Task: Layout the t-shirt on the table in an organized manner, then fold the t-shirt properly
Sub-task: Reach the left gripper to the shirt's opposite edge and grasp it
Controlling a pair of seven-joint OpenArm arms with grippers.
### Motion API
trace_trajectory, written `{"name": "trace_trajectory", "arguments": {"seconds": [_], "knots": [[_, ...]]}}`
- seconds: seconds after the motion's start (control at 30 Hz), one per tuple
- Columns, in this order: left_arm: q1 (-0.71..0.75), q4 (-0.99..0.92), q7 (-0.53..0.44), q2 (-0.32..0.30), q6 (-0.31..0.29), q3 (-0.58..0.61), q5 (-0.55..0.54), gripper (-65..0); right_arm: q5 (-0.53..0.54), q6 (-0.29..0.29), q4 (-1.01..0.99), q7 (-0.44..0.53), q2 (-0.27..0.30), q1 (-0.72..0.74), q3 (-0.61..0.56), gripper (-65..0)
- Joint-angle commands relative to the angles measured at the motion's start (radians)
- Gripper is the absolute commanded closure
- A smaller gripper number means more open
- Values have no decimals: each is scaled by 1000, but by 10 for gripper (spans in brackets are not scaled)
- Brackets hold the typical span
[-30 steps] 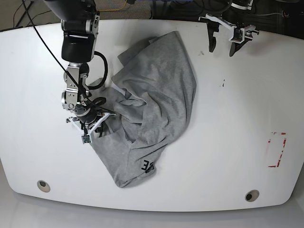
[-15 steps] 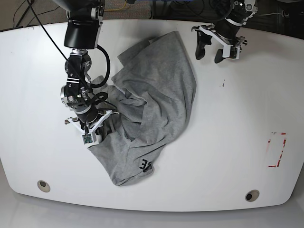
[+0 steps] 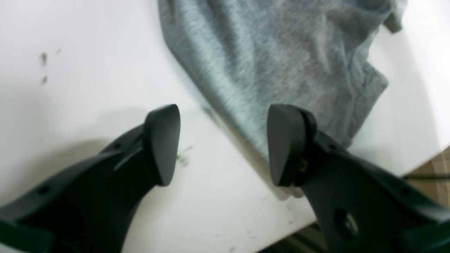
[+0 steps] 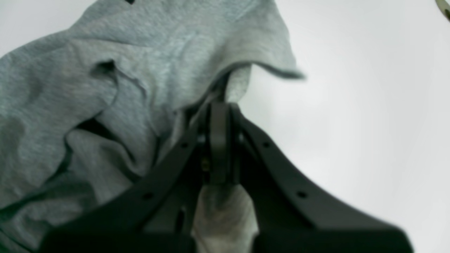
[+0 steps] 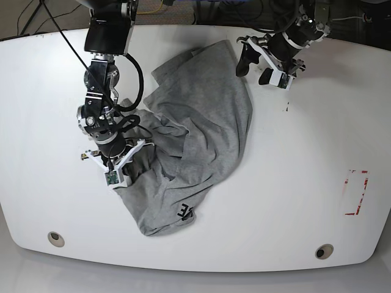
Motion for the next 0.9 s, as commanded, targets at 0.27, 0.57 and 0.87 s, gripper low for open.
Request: {"name": "trace_trajectory", "arguments": {"seconds": [0.27,0.57,0.87], "knots": [[-60,-41,117,-2,-7,60,-12,-371,7,2,116,-33,-19,10,0,0],[-93,-129,137,-2,-7,138,-12,-371,9,2,179,-43,-23,-11,0,0],[-110,-189,139,-2,-9,189,-13,-371,9,2,214,-45,-23,-22,0,0]]}}
